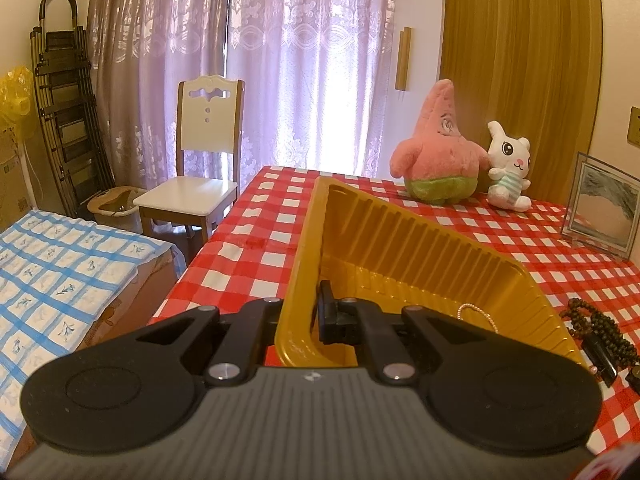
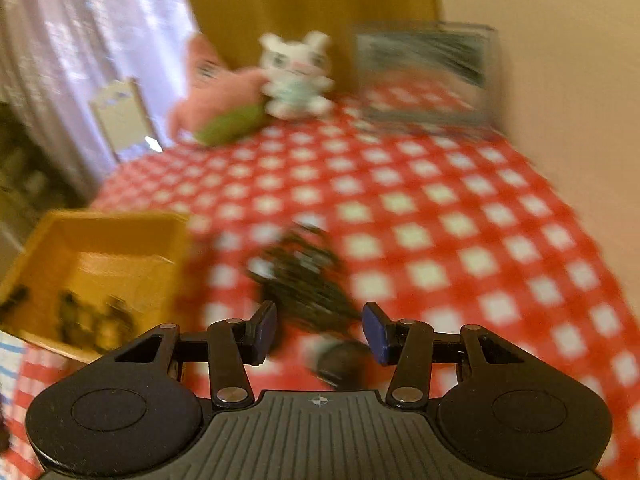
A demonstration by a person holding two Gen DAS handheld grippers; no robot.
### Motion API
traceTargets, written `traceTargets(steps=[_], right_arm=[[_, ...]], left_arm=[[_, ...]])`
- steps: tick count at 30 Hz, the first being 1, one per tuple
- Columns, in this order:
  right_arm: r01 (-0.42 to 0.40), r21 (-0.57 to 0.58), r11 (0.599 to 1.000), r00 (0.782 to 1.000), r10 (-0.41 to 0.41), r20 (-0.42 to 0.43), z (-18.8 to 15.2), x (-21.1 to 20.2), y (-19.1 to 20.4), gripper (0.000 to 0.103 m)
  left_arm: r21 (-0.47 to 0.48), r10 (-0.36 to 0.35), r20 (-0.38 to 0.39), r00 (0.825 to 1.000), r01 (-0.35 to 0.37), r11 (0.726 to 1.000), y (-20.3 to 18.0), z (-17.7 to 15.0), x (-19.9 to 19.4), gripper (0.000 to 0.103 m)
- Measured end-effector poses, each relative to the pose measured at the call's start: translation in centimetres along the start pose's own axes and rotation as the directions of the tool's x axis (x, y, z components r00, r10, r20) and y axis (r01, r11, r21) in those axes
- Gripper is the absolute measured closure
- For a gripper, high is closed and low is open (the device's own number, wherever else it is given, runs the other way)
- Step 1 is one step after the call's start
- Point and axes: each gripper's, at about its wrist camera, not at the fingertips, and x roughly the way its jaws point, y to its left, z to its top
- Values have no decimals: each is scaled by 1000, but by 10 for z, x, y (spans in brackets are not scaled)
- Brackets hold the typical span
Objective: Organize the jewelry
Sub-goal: 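Grasp the black wristwatch by its face with the right gripper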
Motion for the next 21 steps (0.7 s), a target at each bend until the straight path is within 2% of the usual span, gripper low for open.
traceTargets(steps=[3, 8, 15, 21], right_arm=[[41, 5, 999, 998, -41, -37, -11, 2, -20, 55], [23, -20, 1000, 995, -25, -95, -25, 13, -26, 55], [-41, -39, 998, 993, 37, -109, -23, 24, -14, 55], [-39, -131, 991, 989, 20, -149, -20, 49, 7, 55]], left_arm=[[8, 5, -1, 1000, -5, 1000, 0, 1, 1, 97], [13, 11, 0, 1000, -11, 1000, -1, 2, 0, 96], [11, 21, 3, 1000, -21, 1000, -4, 2, -3, 96], [10, 24, 3, 1000, -24, 1000, -4, 2, -5, 96]])
